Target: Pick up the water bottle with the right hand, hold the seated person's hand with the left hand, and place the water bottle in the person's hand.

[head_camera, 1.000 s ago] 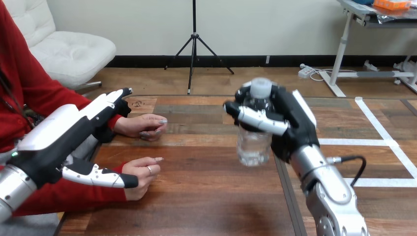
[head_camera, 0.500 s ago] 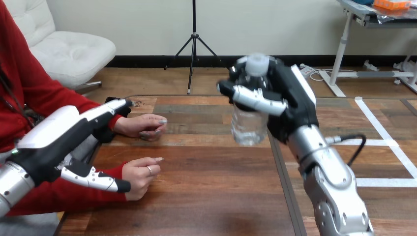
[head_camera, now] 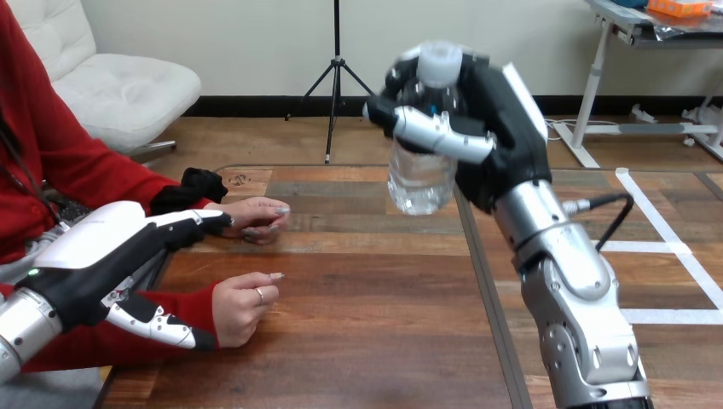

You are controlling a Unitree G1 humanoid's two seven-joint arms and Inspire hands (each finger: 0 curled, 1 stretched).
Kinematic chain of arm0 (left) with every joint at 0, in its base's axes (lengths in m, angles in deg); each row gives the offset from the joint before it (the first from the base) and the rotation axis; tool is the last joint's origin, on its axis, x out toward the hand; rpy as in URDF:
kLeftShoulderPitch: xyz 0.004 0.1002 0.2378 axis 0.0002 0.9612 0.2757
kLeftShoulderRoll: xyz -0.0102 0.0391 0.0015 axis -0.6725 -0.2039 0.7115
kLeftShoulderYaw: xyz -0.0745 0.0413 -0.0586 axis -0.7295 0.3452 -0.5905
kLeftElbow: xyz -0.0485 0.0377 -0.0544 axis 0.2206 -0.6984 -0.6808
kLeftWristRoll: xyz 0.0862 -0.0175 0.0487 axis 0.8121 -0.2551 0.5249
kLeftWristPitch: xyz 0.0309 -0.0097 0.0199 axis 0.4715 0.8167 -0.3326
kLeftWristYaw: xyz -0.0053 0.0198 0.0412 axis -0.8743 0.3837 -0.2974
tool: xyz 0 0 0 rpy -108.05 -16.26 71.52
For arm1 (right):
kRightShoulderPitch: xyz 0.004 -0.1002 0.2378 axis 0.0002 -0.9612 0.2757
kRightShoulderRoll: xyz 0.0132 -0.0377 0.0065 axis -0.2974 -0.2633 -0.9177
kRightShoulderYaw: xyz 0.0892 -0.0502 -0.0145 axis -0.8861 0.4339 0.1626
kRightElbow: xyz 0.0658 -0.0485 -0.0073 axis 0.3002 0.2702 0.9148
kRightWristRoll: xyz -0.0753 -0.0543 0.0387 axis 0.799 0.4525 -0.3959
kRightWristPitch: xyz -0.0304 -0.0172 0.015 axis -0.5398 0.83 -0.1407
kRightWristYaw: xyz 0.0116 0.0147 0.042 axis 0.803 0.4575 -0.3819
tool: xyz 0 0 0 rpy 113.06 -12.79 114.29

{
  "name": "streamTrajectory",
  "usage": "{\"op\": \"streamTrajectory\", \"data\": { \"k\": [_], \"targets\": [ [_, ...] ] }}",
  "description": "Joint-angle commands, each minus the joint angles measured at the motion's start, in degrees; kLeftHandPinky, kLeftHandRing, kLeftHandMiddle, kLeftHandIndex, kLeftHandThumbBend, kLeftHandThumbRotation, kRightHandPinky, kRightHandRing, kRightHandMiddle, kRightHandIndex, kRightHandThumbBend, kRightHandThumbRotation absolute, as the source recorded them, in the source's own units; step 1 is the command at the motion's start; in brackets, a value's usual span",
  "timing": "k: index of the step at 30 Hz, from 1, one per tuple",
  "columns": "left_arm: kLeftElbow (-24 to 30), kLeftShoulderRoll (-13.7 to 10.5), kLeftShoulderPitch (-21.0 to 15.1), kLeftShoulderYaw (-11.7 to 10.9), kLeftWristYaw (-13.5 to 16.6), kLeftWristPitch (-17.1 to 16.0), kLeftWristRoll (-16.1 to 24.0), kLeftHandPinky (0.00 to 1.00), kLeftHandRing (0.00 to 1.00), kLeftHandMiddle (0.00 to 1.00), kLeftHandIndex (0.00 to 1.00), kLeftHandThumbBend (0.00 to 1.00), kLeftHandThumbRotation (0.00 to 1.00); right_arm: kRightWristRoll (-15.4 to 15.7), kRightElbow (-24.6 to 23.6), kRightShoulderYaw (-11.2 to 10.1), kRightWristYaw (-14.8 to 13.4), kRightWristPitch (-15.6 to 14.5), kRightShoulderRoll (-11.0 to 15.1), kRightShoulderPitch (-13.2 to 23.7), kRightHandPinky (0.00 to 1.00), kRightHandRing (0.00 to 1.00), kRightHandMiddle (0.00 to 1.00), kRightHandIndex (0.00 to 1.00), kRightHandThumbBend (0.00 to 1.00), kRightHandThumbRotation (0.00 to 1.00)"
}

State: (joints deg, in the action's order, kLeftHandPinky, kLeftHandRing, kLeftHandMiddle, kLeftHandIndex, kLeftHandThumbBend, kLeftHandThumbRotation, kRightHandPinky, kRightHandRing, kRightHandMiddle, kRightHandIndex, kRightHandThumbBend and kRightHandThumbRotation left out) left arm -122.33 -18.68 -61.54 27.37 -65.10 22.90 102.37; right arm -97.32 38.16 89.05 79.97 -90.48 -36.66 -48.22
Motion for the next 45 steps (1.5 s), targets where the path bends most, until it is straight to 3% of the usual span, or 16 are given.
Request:
{"op": "streamTrajectory", "data": {
  "k": [1, 11, 29, 45],
  "targets": [
    [-0.91, -2.04, -4.80, 0.77, 2.40, -0.94, 0.45, 0.69, 0.75, 0.79, 0.81, 1.00, 0.25, -1.22, -3.68, -0.08, -0.62, -0.06, -1.11, 5.55, 0.28, 0.36, 0.42, 0.40, 0.81, 0.00],
    [-1.80, -2.44, -5.33, 2.36, 3.37, -1.30, 1.75, 0.68, 0.73, 0.76, 0.79, 1.00, 0.27, -1.08, -4.89, -0.27, -1.49, -0.34, -1.90, 5.48, 0.28, 0.35, 0.41, 0.40, 0.80, 0.00],
    [-0.38, -3.62, -5.77, 4.87, 3.82, -0.71, 4.83, 0.64, 0.67, 0.71, 0.75, 1.00, 0.29, -5.41, -6.75, -1.20, -1.62, -0.24, -3.25, 5.91, 0.26, 0.33, 0.41, 0.40, 0.78, 0.00],
    [6.99, -4.63, -3.31, 6.44, 1.29, 5.07, 6.96, 0.62, 0.66, 0.70, 0.74, 1.00, 0.29, -7.77, -11.20, -0.89, -2.95, -1.56, -3.99, 5.05, 0.25, 0.33, 0.40, 0.40, 0.78, 0.00]
  ]
}}
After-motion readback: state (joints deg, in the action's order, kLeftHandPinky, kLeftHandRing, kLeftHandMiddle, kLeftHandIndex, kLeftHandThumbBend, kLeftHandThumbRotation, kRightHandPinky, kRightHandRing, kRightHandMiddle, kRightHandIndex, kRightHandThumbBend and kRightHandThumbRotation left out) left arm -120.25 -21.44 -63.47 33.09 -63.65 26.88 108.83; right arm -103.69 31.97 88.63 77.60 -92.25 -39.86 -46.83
